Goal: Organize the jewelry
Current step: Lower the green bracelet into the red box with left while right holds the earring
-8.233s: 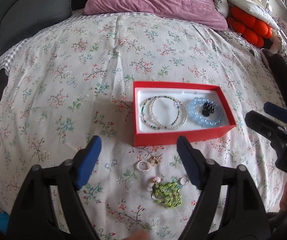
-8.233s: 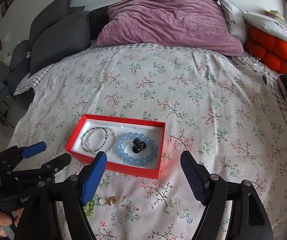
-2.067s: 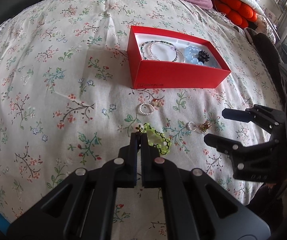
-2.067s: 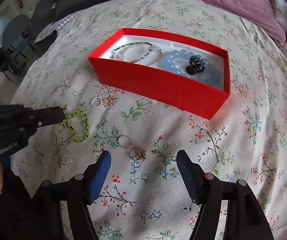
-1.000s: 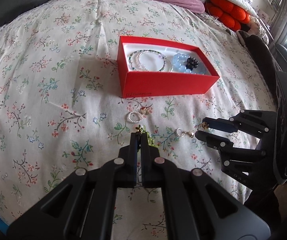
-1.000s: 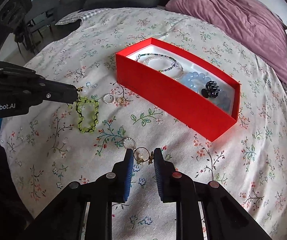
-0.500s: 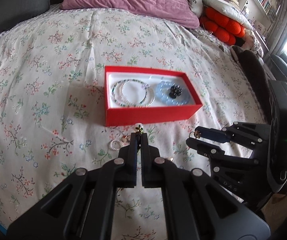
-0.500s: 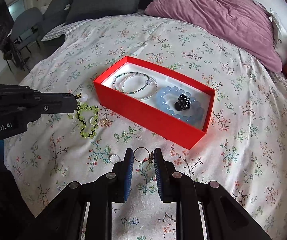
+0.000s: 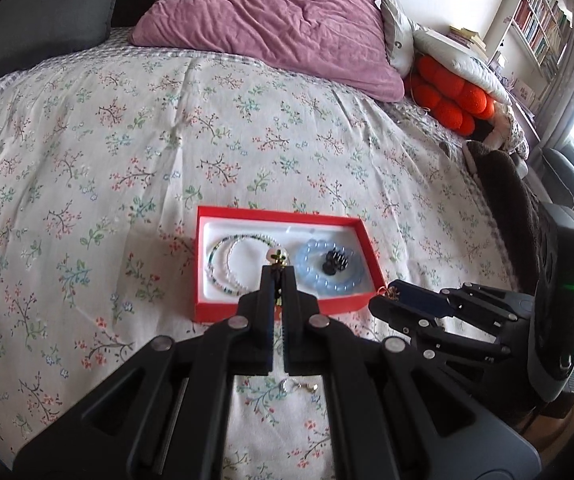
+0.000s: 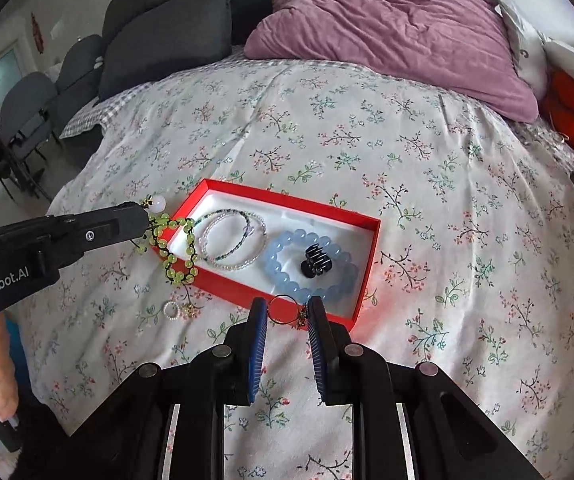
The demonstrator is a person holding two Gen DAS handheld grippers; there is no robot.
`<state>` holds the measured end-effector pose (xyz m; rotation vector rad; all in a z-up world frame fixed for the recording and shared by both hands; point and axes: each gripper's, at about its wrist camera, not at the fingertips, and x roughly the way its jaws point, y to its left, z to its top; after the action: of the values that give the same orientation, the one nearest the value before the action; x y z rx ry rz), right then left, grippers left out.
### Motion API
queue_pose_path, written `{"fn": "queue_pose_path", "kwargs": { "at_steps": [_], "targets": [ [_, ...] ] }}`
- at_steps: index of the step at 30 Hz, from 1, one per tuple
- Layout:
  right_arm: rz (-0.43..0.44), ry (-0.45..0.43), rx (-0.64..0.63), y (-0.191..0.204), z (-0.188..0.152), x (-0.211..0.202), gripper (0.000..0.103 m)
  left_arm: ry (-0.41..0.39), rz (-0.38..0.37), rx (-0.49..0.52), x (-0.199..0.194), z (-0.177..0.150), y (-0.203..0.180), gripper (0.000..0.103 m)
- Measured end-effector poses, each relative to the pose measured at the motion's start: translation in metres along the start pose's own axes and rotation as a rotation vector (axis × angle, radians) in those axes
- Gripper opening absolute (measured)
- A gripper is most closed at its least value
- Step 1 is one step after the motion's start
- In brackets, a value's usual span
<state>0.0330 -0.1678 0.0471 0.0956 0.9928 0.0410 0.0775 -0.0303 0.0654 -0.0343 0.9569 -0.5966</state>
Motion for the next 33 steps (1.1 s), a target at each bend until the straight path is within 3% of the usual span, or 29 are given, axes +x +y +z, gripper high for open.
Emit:
{"fn": "queue_pose_path", "kwargs": {
  "at_steps": [8, 18, 26, 31, 33],
  "targets": [
    [0.012, 0.016, 0.069, -0.008, 0.014, 0.017, 0.021, -0.012, 0.008, -0.01, 0.018, 0.01, -0.005, 0.003],
    [0.013, 0.065, 0.124, -0.015, 0.02, 0.048, 0.021, 0.015, 0.093, 0.025, 0.049, 0.009, -0.003, 0.003],
    [0.009, 0.084, 0.121, -0.015, 0.022, 0.053, 0.022, 0.01, 0.117, 0.059, 0.049, 0.011, -0.006, 0.004],
    [-0.002, 0.074, 0.111, -0.016, 0.022, 0.044, 0.024, 0.016, 0.136, 0.068, 0.045, 0.009, -0.007, 0.028],
    [-0.004, 0.066, 0.11, -0.015, 0.022, 0.04, 0.025, 0.017, 0.143, 0.074, 0.042, 0.008, -0.007, 0.032]
  ]
}}
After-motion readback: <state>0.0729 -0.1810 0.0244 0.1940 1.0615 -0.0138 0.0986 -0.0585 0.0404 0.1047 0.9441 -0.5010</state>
